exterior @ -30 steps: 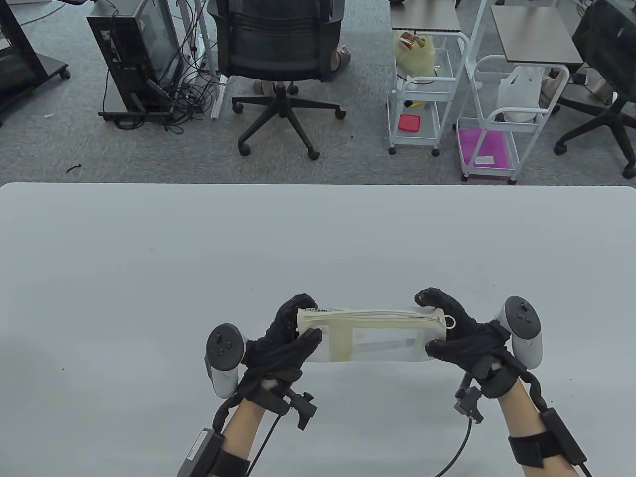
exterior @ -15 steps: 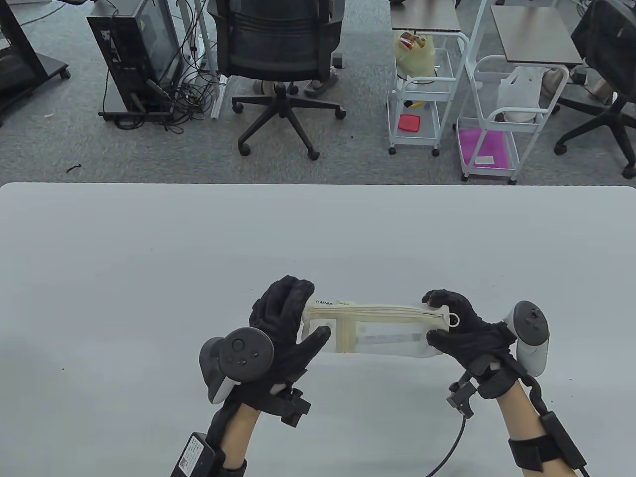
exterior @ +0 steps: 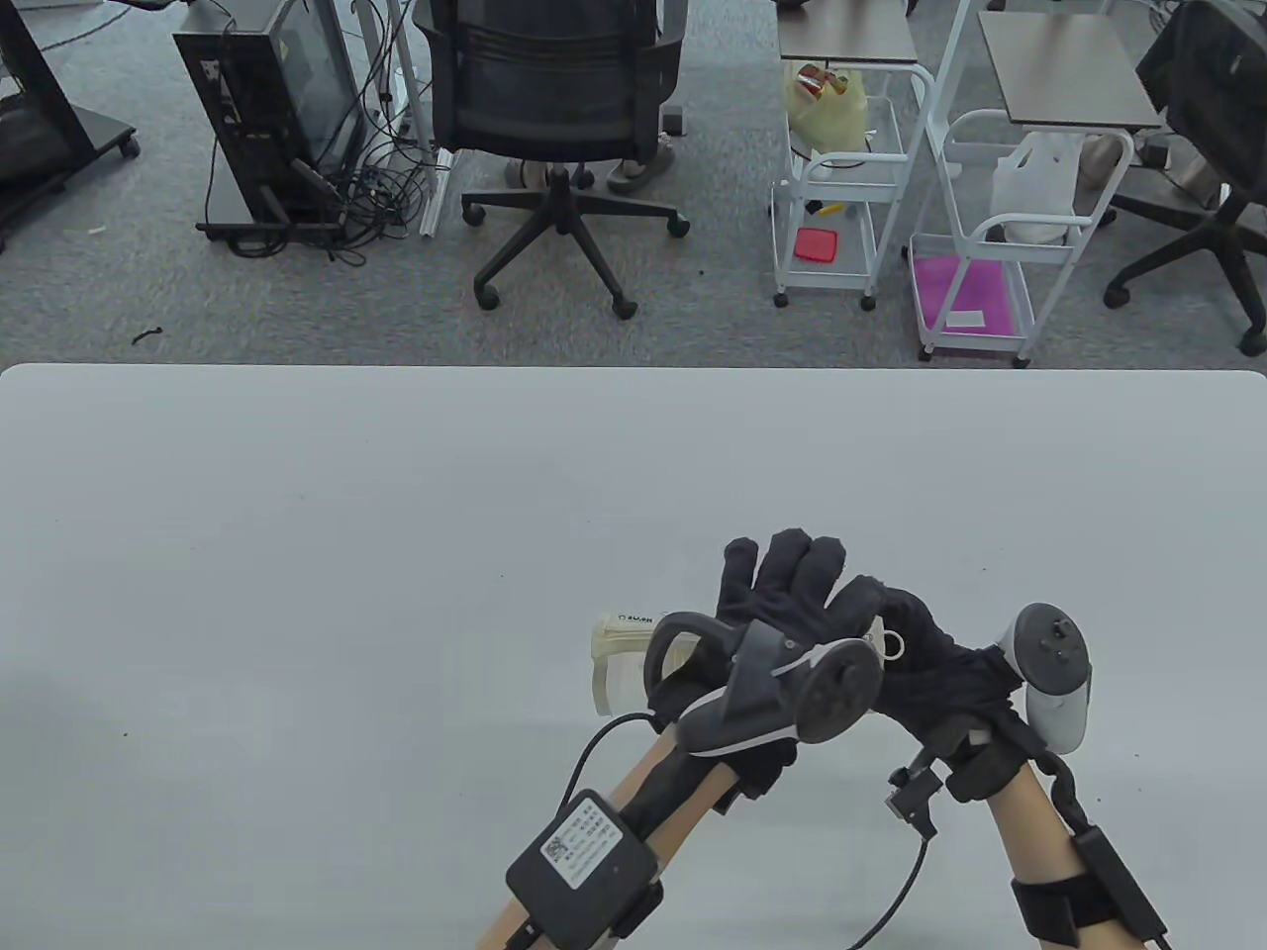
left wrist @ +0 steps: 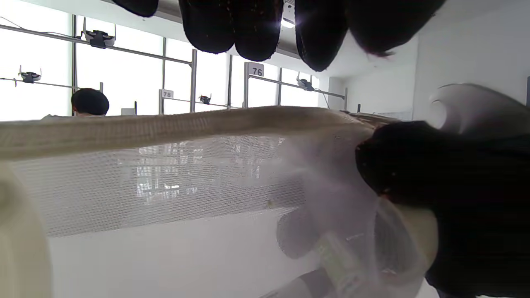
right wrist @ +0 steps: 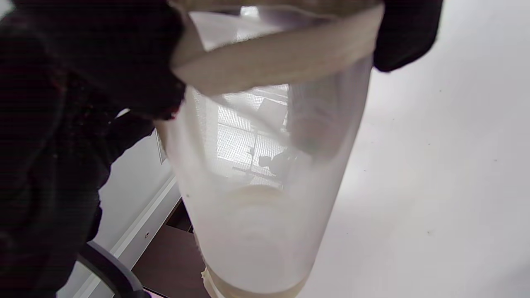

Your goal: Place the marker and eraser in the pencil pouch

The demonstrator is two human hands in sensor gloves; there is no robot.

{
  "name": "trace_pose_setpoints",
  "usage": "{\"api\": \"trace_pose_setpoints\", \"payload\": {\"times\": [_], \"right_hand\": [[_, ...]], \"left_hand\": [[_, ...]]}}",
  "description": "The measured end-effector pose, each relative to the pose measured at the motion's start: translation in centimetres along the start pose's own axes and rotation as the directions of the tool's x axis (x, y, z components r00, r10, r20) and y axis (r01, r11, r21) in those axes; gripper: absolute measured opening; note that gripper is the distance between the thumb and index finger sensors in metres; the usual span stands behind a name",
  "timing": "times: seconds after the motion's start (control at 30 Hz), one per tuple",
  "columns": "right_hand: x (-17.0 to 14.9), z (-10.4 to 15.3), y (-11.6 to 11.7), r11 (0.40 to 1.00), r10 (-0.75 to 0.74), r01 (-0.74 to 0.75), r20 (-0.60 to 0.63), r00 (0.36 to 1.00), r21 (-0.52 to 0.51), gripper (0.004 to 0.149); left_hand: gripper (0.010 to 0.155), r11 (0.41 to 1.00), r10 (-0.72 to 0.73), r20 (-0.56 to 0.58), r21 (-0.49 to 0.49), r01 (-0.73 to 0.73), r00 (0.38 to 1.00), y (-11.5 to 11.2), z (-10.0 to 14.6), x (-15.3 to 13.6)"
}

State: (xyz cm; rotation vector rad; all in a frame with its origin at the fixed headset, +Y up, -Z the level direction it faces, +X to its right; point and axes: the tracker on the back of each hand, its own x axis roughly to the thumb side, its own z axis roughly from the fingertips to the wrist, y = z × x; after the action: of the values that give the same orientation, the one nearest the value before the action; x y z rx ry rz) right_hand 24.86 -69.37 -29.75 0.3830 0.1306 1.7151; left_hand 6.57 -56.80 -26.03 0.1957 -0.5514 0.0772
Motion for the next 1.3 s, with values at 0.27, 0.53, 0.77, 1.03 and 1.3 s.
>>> {"api": "trace_pose_setpoints", "payload": {"times": [0.27,0.53,0.77,1.03,1.3], "right_hand": [[0.2,0.0,0.0,1.0,-0.001,0.001,0.011,1.0,0.005,0.075],[0.2,-0.1,0.4,1.0,0.024,-0.024,0.011,1.0,0.015,0.074],[0.1,-0.1,0.5,0.999,0.042,-0.042,0.018,0.999,0.012,0.07],[0.2,0.1,-0.7,0.999,-0.052,0.052,0.052,0.997,-0.009,0.067],[0.4,0.1,-1.3,0.997,-0.074,0.075,0.061,0.995,-0.019,0.066]], "left_hand": [[0.058,0.995,0.064,0.055,-0.078,-0.06,0.996,-1.6,-1.5,1.2],[0.051,0.989,0.063,0.061,-0.136,-0.055,0.996,-1.3,-1.5,0.7],[0.042,0.988,0.038,0.097,-0.155,-0.023,0.995,-1.0,-1.2,0.3],[0.039,0.992,-0.082,0.098,-0.088,0.09,0.992,1.1,0.3,-2.0],[0.039,0.988,-0.124,0.029,-0.088,0.126,0.992,2.7,2.2,-6.2]]}}
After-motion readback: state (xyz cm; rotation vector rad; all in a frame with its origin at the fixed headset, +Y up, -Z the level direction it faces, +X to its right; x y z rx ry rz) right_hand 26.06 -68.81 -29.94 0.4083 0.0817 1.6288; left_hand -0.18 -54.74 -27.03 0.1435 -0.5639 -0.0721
